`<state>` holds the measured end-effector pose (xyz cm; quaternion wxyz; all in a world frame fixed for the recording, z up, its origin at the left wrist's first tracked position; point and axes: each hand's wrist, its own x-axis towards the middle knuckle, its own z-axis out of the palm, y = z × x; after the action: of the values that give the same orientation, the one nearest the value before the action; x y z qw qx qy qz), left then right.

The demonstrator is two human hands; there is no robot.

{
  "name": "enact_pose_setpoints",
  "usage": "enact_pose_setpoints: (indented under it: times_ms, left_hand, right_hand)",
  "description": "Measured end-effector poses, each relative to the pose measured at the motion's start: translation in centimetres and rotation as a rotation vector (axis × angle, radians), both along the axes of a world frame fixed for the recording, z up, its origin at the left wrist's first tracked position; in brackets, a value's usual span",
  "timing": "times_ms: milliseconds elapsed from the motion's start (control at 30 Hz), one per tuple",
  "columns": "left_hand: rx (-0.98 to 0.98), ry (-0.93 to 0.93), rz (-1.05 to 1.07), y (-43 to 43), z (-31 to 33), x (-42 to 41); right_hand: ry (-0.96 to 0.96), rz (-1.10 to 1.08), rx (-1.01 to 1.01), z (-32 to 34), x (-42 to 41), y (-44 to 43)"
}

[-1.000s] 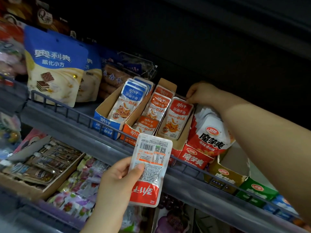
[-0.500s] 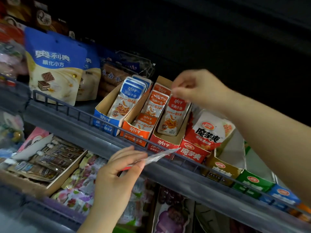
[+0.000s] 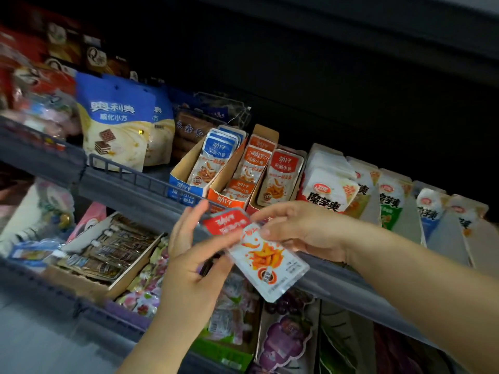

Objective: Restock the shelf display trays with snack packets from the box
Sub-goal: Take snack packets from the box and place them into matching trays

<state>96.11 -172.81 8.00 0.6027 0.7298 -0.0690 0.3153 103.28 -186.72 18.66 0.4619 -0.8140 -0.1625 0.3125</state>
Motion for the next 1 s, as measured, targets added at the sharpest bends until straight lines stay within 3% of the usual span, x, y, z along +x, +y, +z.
enact_pose_setpoints:
  times_ms: [67, 167, 267, 400, 600, 733, 800, 900, 1000]
  left_hand:
    - [-0.16, 0.063, 0.008, -0.1, 0.4, -0.3]
    - [-0.535, 0.175, -0.229, -0.3, 0.5, -0.4]
    - [-0.555, 0.292, -0.308, -1.4, 0.5, -0.7]
    - [-0.58, 0.268, -0.192, -1.5, 0.2, -0.4]
    - [-0.34, 0.165, -0.079, -0.7, -0.8, -0.2]
    - [-0.28, 0.132, -0.04, -1.1, -1.1, 0.7]
    - [-0.264, 0.093, -0.025, -1.3, -1.1, 1.4]
    - [-0.206, 0.101, -0.008, -1.5, -1.2, 2.6]
    - [0.018, 0.136, 0.074, -1.5, -2.0, 4.1]
  right_hand:
    - [0.009, -0.095, 0.124, 0.2, -0.1, -0.3]
    - [-0.062, -0.208, 0.238, 0.3, -0.5, -0.3]
    - [-0.111, -0.261, 0.31, -0.2, -0.9, 0.0]
    - [-0.11, -0.204, 0.285, -0.7, -1.3, 0.3]
    - [-0.423, -0.189, 0.161, 1.7, -0.3, 0.5]
    - [-0.59, 0.06, -0.262, 3.3, 0.4, 1.3]
    - [-0.659, 0.108, -0.364, 4.3, 0.9, 1.6]
    - [-0.728, 0.05, -0.401, 6.9, 2.0, 1.6]
    - [-0.779, -0.111, -0.386, 9.1, 4.3, 0.9]
